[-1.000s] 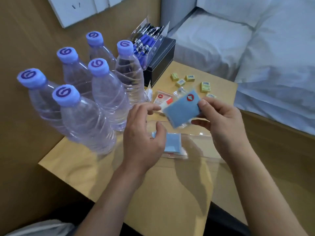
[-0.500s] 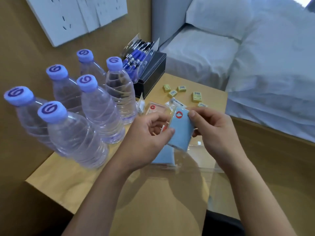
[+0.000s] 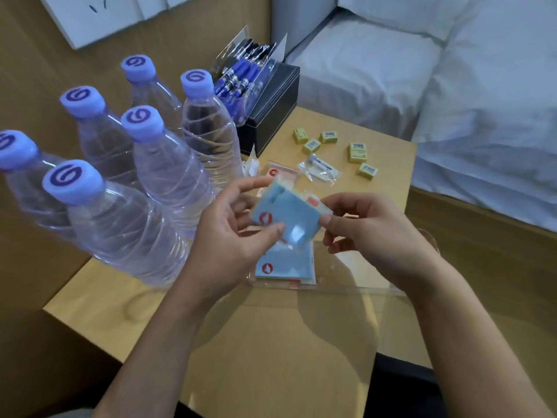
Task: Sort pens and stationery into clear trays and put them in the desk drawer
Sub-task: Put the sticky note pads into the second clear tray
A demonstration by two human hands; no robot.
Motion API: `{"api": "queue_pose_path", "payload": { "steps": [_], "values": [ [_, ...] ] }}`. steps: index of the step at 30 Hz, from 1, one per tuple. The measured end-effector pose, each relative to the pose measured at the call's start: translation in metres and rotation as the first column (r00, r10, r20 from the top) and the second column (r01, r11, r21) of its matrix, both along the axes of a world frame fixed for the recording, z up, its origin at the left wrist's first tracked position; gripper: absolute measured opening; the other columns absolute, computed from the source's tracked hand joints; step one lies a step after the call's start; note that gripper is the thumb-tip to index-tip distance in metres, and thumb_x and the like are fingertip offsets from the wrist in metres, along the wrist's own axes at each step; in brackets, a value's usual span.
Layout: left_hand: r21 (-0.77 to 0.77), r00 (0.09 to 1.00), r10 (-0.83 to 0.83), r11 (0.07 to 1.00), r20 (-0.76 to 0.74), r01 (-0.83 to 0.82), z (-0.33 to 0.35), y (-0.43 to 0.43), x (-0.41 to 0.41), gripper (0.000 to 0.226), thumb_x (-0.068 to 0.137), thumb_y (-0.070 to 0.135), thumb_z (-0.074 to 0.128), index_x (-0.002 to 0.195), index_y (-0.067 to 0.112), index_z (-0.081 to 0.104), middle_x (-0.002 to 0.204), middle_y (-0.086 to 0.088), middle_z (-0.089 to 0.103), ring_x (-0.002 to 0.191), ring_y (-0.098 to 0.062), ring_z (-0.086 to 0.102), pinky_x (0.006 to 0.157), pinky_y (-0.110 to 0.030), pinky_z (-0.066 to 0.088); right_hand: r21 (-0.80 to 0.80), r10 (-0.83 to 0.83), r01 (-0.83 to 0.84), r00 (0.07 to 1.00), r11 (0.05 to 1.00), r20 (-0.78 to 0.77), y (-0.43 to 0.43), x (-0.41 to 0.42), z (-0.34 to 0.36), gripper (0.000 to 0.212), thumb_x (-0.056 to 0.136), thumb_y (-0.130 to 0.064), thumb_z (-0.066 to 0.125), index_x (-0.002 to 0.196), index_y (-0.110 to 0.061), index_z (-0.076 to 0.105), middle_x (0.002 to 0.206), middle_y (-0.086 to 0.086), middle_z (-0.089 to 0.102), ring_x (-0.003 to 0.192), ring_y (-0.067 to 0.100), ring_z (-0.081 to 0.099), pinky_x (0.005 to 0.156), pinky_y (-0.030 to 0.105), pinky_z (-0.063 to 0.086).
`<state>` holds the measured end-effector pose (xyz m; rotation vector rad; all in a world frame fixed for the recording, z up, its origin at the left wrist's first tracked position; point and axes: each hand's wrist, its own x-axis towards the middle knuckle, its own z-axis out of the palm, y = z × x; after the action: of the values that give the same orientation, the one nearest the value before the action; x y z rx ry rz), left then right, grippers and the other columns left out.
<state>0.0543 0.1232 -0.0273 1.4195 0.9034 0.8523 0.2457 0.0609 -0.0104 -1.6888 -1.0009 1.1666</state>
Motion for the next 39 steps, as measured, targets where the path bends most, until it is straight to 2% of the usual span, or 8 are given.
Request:
{"api": "queue_pose_path", "payload": {
  "steps": [5,11,20,24,30,33,36,39],
  "values": [
    [0.069,0.999,0.02,0.997,-0.031,-0.018,-0.001,0.002,-0.005,0.036,0.081,0.019,0.067,0.117,0.023,0.066,0.088,-0.011,0.068,0.096,-0.033,0.069,0.077,-0.049,0.06,-0.106,0.045,-0.048,0.998,0.993,-0.035,-0.003,0.006,-0.002,0.014,0.096,-0.005,0.059,0.095,0.0,0.073,0.084,0.014,0.065,0.073,0.017,0.061,0.069,0.035,0.055],
    [0.287,0.941,0.091,0.958,-0.325,0.007,-0.005,0.001,-0.004,0.016,0.081,0.026,0.061,0.093,0.028,0.072,0.08,0.012,0.069,0.089,-0.002,0.061,0.074,-0.011,0.044,-0.088,0.019,-0.008,0.991,0.996,0.132,-0.005,-0.004,-0.008,0.01,0.095,-0.011,0.063,0.094,-0.012,0.072,0.08,0.01,0.076,0.064,0.011,0.067,0.066,0.038,0.058],
    [0.327,0.883,0.105,0.943,-0.457,0.058,-0.024,0.006,-0.006,0.025,0.085,0.007,0.068,0.09,0.031,0.067,0.111,0.014,0.052,0.111,-0.002,0.05,0.08,-0.012,0.044,0.027,-0.042,0.034,0.897,0.999,0.44,-0.002,-0.017,-0.026,0.021,0.086,-0.023,0.076,0.078,-0.023,0.057,0.074,-0.001,0.069,0.071,0.015,0.067,0.066,0.039,0.057],
    [0.265,0.896,0.03,0.959,-0.443,0.1,-0.033,0.004,-0.002,0.017,0.086,0.015,0.063,0.089,0.032,0.064,0.108,0.018,0.056,0.103,-0.001,0.053,0.081,-0.035,0.053,0.032,0.003,-0.03,0.781,0.999,0.625,-0.002,-0.019,-0.028,0.033,0.08,-0.036,0.08,0.068,-0.02,0.053,0.06,-0.006,0.057,0.059,0.011,0.051,0.056,0.034,0.045],
    [0.211,0.856,-0.029,0.964,-0.516,0.16,-0.034,0.002,0.002,0.013,0.093,0.022,0.062,0.095,0.034,0.066,0.109,0.017,0.055,0.105,-0.003,0.053,0.075,-0.027,0.047,0.3,-0.272,0.122,0.801,0.946,0.533,0.001,-0.003,-0.02,0.032,0.091,-0.031,0.069,0.065,-0.017,0.057,0.053,-0.007,0.051,0.053,0.009,0.045,0.05,0.019,0.033],
    [0.219,0.828,-0.018,0.961,-0.56,0.169,-0.034,0.001,0.003,0.016,0.093,0.019,0.061,0.098,0.033,0.067,0.109,0.017,0.052,0.107,-0.002,0.051,0.081,-0.027,0.049,0.362,-0.38,0.205,0.764,0.909,0.521,0.004,0.007,-0.018,0.021,0.094,-0.02,0.062,0.073,-0.017,0.063,0.065,-0.007,0.061,0.064,0.01,0.053,0.057,0.019,0.039],
    [0.241,0.817,0.005,0.956,-0.576,0.164,-0.033,0.0,0.005,0.014,0.092,0.02,0.061,0.098,0.032,0.067,0.106,0.016,0.051,0.105,-0.001,0.05,0.083,-0.027,0.048,0.276,-0.283,0.146,0.775,0.95,0.565,0.006,0.013,-0.022,0.018,0.095,-0.014,0.056,0.09,-0.021,0.072,0.087,-0.012,0.067,0.085,0.0,0.057,0.069,0.009,0.04],
    [0.248,0.814,0.024,0.957,-0.58,0.149,-0.033,-0.001,0.007,0.012,0.092,0.021,0.061,0.097,0.032,0.066,0.105,0.015,0.051,0.104,-0.003,0.05,0.084,-0.028,0.049,0.163,-0.09,-0.02,0.764,0.986,0.639,0.008,0.01,-0.026,0.029,0.098,-0.025,0.045,0.103,-0.024,0.074,0.107,-0.011,0.069,0.106,0.008,0.055,0.097,0.031,0.043]
  ]
}}
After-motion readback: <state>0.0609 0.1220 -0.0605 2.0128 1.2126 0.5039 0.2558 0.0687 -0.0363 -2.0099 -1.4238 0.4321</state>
